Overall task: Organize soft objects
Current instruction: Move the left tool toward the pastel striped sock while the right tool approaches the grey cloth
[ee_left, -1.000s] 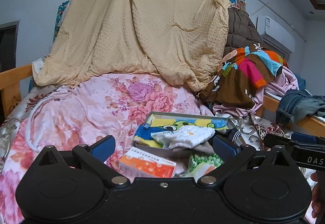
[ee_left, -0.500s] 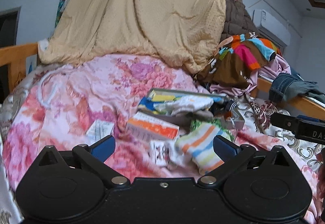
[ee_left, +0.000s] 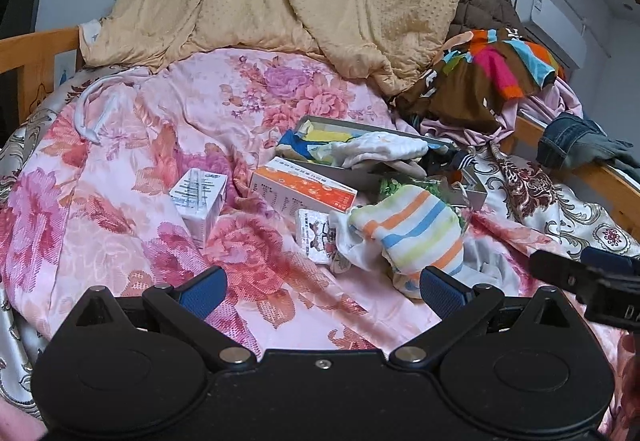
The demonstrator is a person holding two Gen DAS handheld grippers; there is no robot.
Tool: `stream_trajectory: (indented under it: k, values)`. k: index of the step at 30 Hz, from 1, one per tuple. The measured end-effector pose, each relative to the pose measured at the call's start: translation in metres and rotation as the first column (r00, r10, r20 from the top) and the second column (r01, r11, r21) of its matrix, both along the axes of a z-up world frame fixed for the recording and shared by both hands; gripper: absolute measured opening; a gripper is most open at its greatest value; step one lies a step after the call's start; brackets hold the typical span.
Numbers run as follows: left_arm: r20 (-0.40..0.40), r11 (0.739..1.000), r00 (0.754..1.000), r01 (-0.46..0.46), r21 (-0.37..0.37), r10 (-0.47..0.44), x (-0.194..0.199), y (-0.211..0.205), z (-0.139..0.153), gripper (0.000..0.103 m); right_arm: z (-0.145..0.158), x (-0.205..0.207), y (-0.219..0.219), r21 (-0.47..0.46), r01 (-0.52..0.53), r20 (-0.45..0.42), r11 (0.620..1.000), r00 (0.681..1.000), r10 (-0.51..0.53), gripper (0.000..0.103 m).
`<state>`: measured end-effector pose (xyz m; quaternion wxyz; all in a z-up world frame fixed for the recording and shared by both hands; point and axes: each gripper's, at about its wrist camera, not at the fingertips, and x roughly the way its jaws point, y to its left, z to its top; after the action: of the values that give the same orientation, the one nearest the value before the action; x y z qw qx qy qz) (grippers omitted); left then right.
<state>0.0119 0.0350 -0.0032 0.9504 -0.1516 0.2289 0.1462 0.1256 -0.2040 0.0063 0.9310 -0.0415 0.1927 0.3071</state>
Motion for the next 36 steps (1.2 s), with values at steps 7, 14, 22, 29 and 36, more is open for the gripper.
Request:
stream_trajectory:
  k: [7, 14, 22, 29, 36]
  values:
    - [-0.034, 1.000, 0.999, -0.029, 0.003, 0.029, 0.004, 0.003, -0.003, 0.102, -0.007, 0.004, 0.006, -0.012, -0.015, -0.037, 1.000, 0.999, 0.015, 0.103]
    - [-0.051, 0.999, 0.997, -0.052, 0.005, 0.052, 0.006, 0.005, -0.005, 0.102, -0.007, 0.007, 0.009, -0.010, -0.016, -0.037, 1.000, 0.999, 0.016, 0.103]
    - [-0.052, 0.999, 0.997, -0.047, 0.020, 0.048, 0.012, 0.003, -0.006, 0.102, -0.009, 0.013, 0.011, -0.008, -0.015, -0.058, 1.000, 0.998, 0.014, 0.103]
    - [-0.070, 0.999, 0.996, -0.050, 0.006, 0.050, 0.021, 0.007, -0.009, 0.102, -0.011, 0.023, 0.012, -0.009, -0.009, -0.076, 1.000, 0.997, 0.008, 0.103]
    - [-0.090, 0.999, 0.996, -0.029, -0.014, 0.027, 0.038, 0.019, -0.013, 0.102, -0.022, 0.043, 0.025, -0.074, -0.030, -0.070, 0.997, 0.997, 0.024, 0.103]
